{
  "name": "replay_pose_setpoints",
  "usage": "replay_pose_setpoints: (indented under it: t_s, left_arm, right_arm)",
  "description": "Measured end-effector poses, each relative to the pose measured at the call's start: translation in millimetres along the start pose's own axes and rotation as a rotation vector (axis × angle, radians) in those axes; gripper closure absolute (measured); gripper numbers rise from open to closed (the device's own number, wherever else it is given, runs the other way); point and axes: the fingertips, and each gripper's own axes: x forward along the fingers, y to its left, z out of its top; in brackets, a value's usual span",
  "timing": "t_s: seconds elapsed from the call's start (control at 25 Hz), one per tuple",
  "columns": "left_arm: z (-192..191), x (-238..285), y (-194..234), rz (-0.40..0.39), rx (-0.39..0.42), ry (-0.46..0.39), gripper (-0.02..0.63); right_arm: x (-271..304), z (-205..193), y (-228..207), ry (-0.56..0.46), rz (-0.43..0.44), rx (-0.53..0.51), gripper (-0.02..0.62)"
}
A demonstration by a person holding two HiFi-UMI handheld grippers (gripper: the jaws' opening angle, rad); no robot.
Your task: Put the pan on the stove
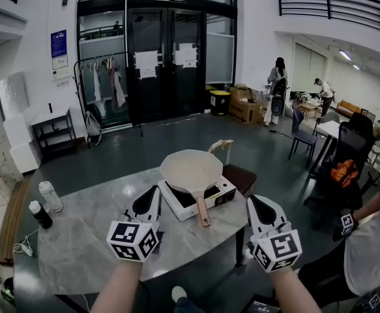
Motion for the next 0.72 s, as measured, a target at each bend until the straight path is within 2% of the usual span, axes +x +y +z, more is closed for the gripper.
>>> replay_pose_setpoints:
  t_s: [0.4,0.72]
  left_arm:
    - [-0.9,-8.1,-1.8,0.003,0.044,-0.01,0.597]
    - [-1.3,-8.9,-6.1,-0.027,0.054,0.001,0.597]
  right_arm:
    - [-3.1,0.0,5.7,-0.001,0.0,-0.007,0.571]
    - [-5.6,1.9,12.6,0.008,-0.001,-0.008,0.571]
